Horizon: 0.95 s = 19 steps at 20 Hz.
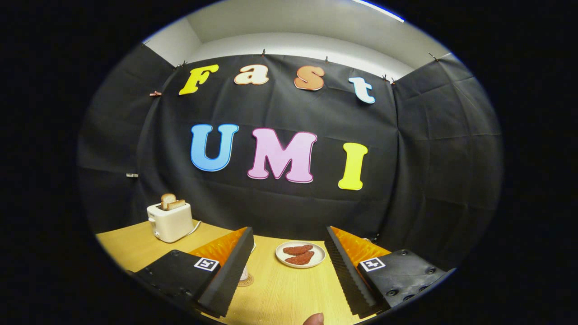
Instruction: Take the bottle from table, then pour the juice into the cup, finally place the bottle on the coaster
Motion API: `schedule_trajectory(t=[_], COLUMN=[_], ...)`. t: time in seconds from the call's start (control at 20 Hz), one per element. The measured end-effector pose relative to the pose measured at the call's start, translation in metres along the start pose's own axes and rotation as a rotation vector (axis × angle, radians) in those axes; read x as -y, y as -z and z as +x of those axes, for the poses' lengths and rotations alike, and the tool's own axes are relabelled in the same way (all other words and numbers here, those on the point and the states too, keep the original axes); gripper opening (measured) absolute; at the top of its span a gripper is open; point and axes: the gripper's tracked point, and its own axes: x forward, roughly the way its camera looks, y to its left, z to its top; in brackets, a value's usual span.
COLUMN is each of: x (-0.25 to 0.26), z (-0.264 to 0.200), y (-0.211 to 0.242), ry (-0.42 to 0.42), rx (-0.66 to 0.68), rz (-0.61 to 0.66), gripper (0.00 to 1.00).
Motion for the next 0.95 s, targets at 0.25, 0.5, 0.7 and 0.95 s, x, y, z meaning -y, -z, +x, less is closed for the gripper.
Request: schedule_trajectory(t=[0.25, 0.5, 0.7, 0.95], x=[0.021, 0.022, 0.021, 0.025], z=[-0.01, -0.03, -0.044, -0.041], y=[-0.035, -0.042, -0.037, -0.029], ry=[0.016, 0.011, 0.016, 0.035], rx=[0.039, 0.062, 0.066, 0.052], rz=[0.025, -0.051, -0.054, -0.054], gripper=[0.97, 0.97, 0.97, 0.97])
